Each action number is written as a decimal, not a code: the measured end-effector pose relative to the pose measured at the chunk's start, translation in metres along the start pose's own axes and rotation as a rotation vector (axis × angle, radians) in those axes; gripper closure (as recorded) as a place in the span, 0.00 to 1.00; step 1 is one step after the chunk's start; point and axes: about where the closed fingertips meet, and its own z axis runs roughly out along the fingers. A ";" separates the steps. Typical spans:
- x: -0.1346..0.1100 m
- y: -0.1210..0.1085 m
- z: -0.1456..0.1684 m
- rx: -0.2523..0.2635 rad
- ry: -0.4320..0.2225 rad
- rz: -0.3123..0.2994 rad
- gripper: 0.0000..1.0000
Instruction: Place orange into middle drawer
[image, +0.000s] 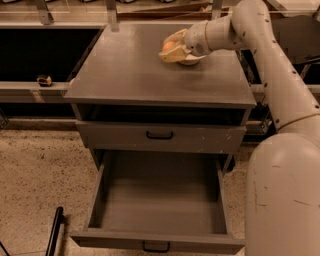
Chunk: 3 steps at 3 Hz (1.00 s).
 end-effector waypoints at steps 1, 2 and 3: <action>0.021 0.056 0.011 -0.172 -0.027 0.012 1.00; 0.031 0.133 0.013 -0.357 -0.078 0.004 1.00; 0.046 0.176 0.004 -0.428 -0.069 0.004 1.00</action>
Offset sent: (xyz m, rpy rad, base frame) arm -0.2273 0.0760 -0.1481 0.0300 0.3119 0.6067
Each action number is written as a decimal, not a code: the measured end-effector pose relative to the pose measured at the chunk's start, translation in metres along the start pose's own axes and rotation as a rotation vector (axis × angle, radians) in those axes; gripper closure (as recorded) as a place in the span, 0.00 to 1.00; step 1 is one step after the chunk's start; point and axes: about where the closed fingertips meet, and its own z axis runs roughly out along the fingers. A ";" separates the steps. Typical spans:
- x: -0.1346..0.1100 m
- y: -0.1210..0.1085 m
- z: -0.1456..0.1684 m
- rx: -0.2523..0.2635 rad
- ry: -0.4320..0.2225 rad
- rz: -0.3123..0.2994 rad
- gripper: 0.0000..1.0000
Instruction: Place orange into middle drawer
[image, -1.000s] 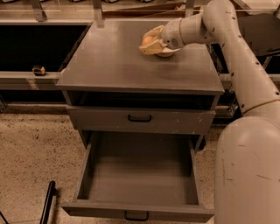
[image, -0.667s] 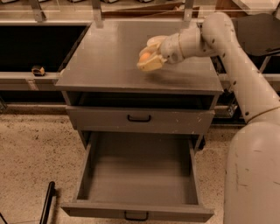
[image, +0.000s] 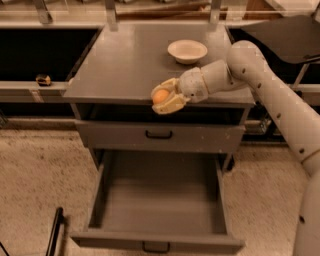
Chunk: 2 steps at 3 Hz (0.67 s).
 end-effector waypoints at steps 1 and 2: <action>0.011 0.034 0.000 -0.041 0.026 -0.028 1.00; 0.011 0.034 0.000 -0.041 0.026 -0.028 1.00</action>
Offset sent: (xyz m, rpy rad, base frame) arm -0.1414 0.0426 -0.0365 -0.1291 -0.3797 0.5183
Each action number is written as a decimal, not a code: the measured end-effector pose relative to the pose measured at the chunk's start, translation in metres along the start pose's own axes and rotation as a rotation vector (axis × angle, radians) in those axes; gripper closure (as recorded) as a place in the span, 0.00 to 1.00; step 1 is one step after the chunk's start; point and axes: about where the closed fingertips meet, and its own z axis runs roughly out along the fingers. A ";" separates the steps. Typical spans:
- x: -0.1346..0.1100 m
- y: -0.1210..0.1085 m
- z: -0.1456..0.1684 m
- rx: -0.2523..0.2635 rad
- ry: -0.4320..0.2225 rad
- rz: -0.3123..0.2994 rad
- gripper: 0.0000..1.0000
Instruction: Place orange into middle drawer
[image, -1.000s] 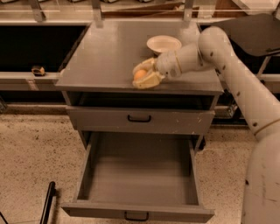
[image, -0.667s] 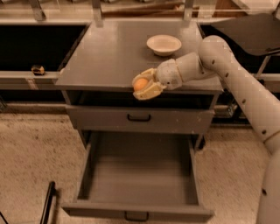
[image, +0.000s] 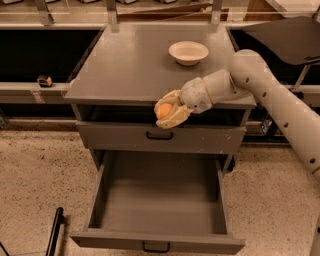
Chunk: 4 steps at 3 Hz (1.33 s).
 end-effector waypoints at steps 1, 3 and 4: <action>0.006 0.002 0.002 0.025 -0.017 0.025 1.00; 0.002 0.040 0.014 0.194 0.013 -0.083 1.00; 0.018 0.054 0.039 0.188 0.024 -0.059 1.00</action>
Offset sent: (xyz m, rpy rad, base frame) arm -0.0506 0.0121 -0.0282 0.0432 -0.2545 -0.2152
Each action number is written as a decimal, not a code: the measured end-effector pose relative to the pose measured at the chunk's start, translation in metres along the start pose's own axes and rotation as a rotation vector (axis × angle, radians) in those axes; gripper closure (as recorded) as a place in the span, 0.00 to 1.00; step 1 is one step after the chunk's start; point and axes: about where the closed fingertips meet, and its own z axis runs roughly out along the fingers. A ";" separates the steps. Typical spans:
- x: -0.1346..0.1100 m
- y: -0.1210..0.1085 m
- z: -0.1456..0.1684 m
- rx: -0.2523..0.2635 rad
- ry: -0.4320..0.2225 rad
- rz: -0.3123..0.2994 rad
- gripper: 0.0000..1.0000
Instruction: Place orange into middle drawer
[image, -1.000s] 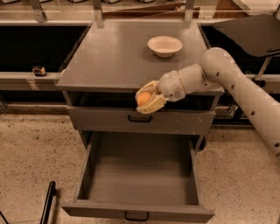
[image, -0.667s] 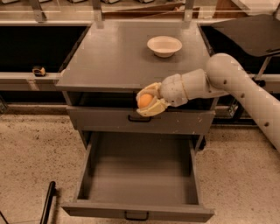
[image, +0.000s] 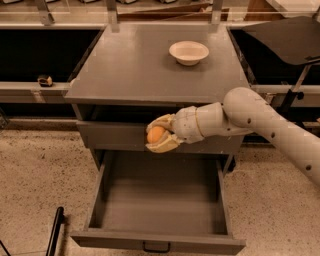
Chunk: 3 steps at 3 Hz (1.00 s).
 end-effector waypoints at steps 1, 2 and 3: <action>0.015 0.003 0.012 0.006 -0.006 0.046 1.00; 0.058 0.021 0.037 0.039 0.079 0.051 1.00; 0.112 0.052 0.079 0.029 0.144 0.067 1.00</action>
Offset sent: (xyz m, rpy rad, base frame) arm -0.0314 0.0373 -0.2173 -0.2309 0.0208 -0.2108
